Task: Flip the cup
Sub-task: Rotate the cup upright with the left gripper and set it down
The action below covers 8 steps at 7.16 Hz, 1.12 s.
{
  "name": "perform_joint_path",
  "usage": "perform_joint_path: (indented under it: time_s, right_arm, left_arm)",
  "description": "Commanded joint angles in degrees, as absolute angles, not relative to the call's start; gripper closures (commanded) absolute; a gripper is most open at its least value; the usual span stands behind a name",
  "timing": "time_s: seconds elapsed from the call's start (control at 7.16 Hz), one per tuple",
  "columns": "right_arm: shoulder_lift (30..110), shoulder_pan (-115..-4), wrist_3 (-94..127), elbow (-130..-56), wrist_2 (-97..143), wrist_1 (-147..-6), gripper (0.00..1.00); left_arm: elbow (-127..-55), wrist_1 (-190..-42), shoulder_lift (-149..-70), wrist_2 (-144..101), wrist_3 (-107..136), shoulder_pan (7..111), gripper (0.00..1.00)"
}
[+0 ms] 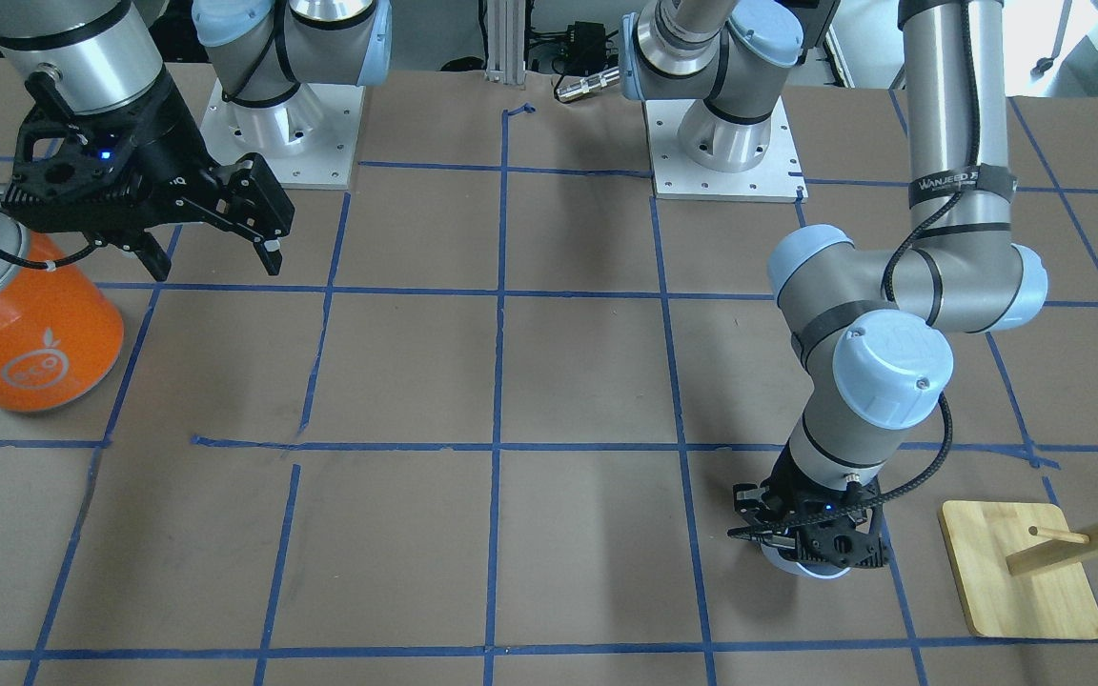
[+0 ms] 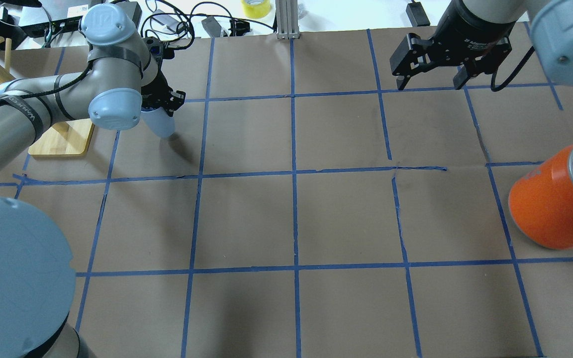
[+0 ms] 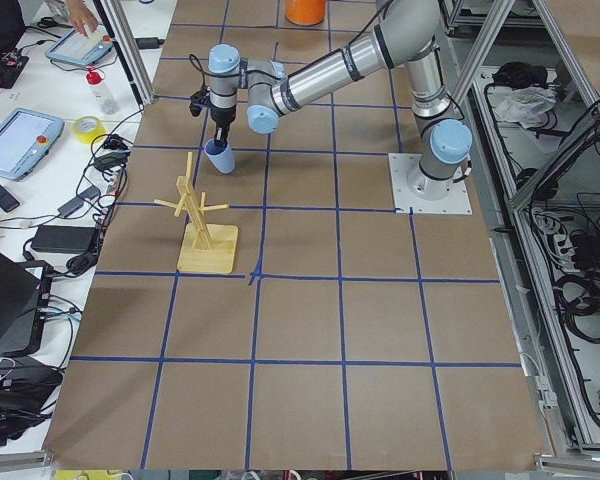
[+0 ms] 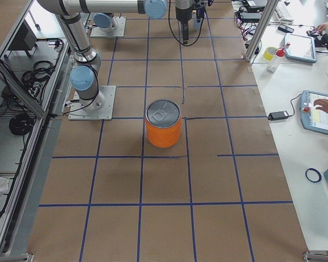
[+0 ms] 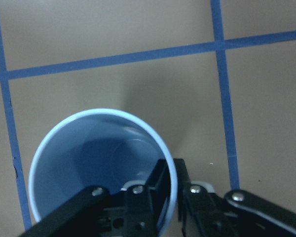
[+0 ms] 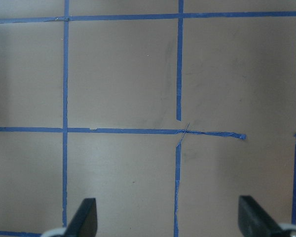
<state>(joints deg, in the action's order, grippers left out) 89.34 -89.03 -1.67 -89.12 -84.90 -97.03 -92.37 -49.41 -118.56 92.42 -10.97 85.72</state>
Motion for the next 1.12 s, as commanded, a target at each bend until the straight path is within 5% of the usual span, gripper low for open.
perform_joint_path:
  time_s: [0.0,0.14,0.98]
  right_arm:
    - [89.3,-89.0,-1.8,-89.2,-84.9,-97.0,0.00]
    - [89.3,-89.0,-1.7,-89.2,-84.8,-97.0,0.00]
    - [89.6,-89.0,-1.8,-90.5,-84.8,-97.0,0.00]
  left_arm:
    - [-92.4,-49.3,-118.8,92.2,-10.8,85.7,0.98]
    - [-92.4,-49.6,-118.6,92.3,-10.9,85.7,0.01]
    - [-86.7,-71.6,-107.4,92.9,-8.8,86.2,0.00]
